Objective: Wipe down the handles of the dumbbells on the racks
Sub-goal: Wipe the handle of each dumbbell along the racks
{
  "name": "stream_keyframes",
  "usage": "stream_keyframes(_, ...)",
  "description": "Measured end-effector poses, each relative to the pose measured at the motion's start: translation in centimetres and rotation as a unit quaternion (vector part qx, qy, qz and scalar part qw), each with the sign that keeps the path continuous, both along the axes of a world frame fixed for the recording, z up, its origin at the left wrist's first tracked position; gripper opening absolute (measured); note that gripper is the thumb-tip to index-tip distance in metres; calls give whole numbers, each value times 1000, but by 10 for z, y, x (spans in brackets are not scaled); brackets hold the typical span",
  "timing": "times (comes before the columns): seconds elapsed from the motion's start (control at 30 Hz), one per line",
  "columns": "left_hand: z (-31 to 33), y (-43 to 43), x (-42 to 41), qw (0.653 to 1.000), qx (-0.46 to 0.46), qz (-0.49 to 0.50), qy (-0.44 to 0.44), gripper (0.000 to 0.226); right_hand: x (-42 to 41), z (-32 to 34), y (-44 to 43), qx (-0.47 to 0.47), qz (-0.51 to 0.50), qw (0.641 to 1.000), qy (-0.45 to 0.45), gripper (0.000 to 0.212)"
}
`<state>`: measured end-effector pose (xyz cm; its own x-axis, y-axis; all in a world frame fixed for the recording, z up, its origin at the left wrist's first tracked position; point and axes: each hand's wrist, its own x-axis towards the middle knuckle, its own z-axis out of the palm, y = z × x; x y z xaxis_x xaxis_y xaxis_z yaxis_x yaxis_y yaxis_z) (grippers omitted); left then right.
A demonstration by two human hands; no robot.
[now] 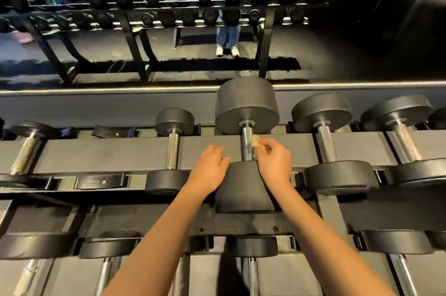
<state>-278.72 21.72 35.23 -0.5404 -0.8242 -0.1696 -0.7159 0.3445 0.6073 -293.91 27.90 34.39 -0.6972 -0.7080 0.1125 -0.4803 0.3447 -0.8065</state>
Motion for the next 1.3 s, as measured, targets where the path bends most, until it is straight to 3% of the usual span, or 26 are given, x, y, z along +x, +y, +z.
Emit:
stream_keyframes(0.17,16,-45,-25,997,-73,-12,29,57,0,2,0,8,-10,1000,-16,18)
stream_keyframes(0.33,34,-80,-53,982,-174,-76,-9,59,-2,3,0,29,-17,999,-38,17)
stream_keyframes(0.67,31,-103,-49,974,-189,-120,32,47,-7,6,-10,111,-14,991,-70,11)
stream_keyframes(0.97,23,-105,-49,979,-167,-115,34,48,-35,-3,-62,170,11,982,-85,18)
stream_keyframes(1.1,23,-109,-49,979,-161,-116,48,47,-35,-5,-79,127,4,989,-80,3)
stream_keyframes(1.3,22,-108,-49,980,-151,-114,68,46,-32,-2,-95,74,12,995,-63,10)
